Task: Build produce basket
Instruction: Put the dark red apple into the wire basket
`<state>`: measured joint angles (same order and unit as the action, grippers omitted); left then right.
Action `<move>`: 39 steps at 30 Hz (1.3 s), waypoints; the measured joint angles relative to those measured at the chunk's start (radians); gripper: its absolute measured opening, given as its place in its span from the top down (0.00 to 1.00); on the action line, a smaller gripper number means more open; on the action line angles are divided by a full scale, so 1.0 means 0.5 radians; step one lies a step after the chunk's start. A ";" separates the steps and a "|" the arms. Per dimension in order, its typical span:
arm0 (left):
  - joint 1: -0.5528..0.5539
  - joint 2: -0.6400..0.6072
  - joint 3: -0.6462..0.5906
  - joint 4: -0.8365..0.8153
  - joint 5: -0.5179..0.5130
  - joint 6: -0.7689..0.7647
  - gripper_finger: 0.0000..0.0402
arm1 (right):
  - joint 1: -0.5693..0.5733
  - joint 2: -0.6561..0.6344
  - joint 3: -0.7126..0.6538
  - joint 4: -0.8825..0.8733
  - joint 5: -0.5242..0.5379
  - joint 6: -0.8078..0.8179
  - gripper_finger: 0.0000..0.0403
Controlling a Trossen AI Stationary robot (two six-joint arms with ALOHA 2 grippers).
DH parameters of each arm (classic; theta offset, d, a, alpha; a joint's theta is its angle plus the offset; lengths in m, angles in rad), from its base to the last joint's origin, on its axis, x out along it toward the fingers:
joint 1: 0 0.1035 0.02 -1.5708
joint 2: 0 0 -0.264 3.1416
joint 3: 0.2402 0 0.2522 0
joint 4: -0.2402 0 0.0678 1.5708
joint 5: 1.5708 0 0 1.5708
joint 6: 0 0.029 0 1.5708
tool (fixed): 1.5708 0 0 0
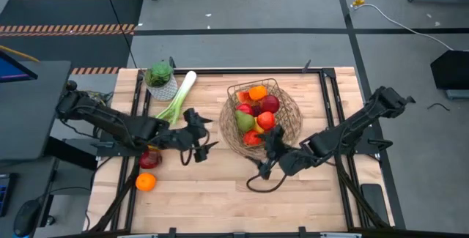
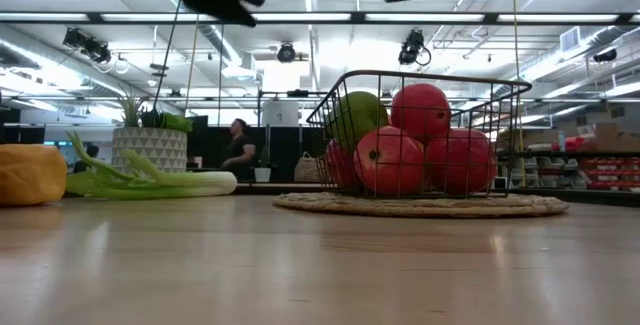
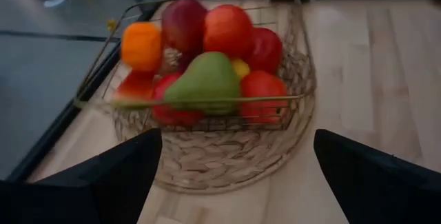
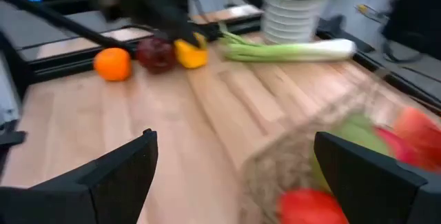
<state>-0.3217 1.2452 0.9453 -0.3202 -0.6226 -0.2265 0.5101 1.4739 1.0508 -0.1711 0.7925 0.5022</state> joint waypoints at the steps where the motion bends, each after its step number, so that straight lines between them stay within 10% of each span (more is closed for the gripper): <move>1: -0.013 -0.045 -0.068 0.031 -0.023 -0.041 0.04 | -0.006 0.041 0.000 0.091 -0.028 -0.059 0.02; 13: -0.248 -0.577 -0.594 0.098 -0.162 -0.552 0.04 | -0.176 0.583 0.002 1.186 -0.608 -0.687 0.03; 39: -0.891 -0.592 -0.598 -1.589 0.498 -2.171 0.04 | -0.148 0.814 0.023 1.357 -0.858 -0.742 0.04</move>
<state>-0.7670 0.9493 0.6460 -1.1147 -0.3734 -1.3119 0.4362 1.8809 1.0622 0.5074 0.3637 0.1310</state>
